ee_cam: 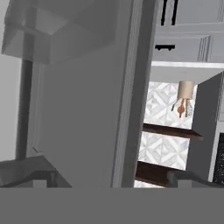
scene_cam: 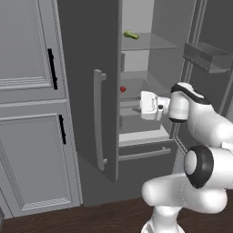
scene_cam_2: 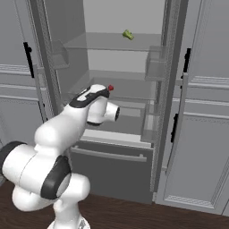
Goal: Take the strawberry from the fridge and place it on top of the pancake, located on the dining counter.
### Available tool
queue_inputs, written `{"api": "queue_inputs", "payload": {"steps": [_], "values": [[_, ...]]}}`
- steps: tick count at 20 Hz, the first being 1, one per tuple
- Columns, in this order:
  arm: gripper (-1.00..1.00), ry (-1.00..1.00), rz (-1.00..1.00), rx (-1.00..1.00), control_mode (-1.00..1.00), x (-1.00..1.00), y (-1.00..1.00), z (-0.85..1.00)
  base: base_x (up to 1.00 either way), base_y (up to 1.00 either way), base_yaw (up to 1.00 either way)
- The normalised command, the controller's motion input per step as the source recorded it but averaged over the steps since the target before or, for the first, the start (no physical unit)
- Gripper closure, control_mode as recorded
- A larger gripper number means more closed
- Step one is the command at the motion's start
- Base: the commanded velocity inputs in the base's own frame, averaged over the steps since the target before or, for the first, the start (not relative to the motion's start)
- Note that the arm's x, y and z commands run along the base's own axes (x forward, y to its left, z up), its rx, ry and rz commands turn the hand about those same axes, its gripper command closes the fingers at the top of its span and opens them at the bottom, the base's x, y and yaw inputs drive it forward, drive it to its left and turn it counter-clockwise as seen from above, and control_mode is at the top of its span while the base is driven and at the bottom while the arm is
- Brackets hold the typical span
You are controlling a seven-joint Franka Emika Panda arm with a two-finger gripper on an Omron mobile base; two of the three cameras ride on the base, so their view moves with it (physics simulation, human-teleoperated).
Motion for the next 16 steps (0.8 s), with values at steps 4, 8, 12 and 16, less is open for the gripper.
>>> {"api": "queue_inputs", "payload": {"steps": [4, 8, 12, 16], "values": [[-1.00, 0.01, 0.14, 0.00, -1.00, 0.40, 0.43, -0.09, 0.00, 0.00, 0.00], [-1.00, 0.06, 0.08, 0.00, -1.00, 0.13, 0.64, -0.03, 0.00, 0.00, 0.00], [-1.00, 0.04, 0.00, 0.00, -1.00, 0.00, 0.83, -0.01, 0.00, 0.00, 0.00], [-1.00, 0.01, 0.00, -0.02, -1.00, 0.00, 0.92, 0.00, 0.00, 0.00, 0.00]]}}
